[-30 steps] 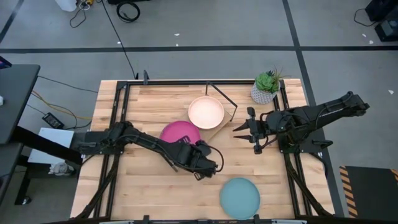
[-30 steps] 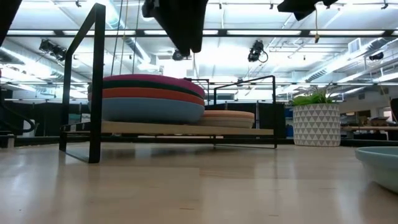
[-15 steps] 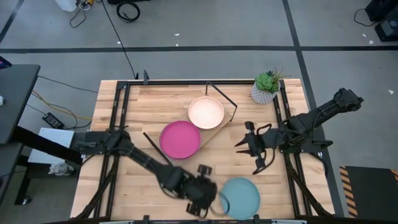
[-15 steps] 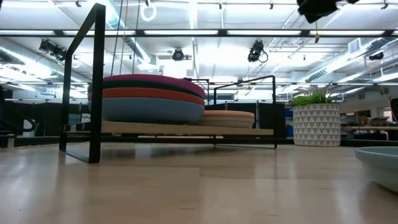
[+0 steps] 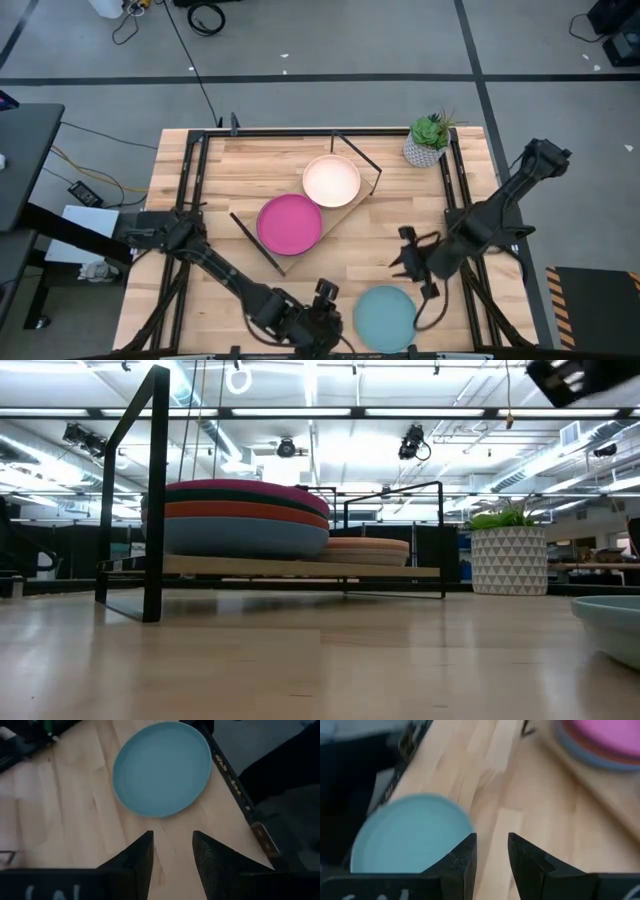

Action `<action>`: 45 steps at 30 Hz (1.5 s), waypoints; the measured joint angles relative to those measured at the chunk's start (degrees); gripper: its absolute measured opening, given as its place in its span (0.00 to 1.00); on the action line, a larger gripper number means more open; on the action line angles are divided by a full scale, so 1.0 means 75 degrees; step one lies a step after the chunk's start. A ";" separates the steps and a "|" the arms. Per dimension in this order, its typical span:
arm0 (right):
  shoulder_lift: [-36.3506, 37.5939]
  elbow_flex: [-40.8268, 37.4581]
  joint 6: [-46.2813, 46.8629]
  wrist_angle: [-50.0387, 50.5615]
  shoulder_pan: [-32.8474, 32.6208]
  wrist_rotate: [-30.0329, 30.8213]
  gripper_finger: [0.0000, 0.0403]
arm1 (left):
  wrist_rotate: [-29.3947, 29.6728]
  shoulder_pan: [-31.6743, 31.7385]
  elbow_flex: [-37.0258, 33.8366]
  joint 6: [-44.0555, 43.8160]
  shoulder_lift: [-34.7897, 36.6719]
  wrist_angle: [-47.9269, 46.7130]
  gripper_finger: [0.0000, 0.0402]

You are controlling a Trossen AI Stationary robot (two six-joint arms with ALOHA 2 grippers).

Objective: Place and stack plates onto a shelf
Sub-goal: Stack the light blue plate on top of the white plate on the shelf

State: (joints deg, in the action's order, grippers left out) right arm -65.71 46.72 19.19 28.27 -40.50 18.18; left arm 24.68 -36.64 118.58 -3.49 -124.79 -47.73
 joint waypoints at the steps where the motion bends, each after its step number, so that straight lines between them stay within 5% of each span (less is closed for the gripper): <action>1: -0.0239 0.0000 0.0018 -0.0008 -0.0120 -0.0003 0.29 | 0.0071 -0.0029 0.0002 -0.0040 0.0102 -0.0148 0.36; 6: -0.1405 0.0000 0.0148 -0.0102 -0.0630 -0.0032 0.29 | 0.0565 -0.0162 0.0003 -0.0096 0.0518 -0.0416 0.36; 14: -0.2913 0.0000 0.2213 0.0272 -0.0870 -0.0639 0.29 | 0.0776 -0.0169 0.0012 0.0085 0.0726 -0.0586 0.36; 33: -0.3524 0.0003 0.3626 0.0143 -0.0505 -0.1480 0.34 | 0.0652 0.0157 0.0009 -0.0449 0.0707 -0.0638 0.36; 45: -0.3635 -0.0006 0.2860 0.0179 0.0195 -0.1709 0.04 | 0.0501 0.0156 0.0003 -0.0238 0.0641 -0.0654 0.36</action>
State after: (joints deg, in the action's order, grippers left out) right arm -92.97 46.68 40.64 29.61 -39.04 5.36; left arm 28.44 -35.46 118.61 -5.28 -119.98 -52.63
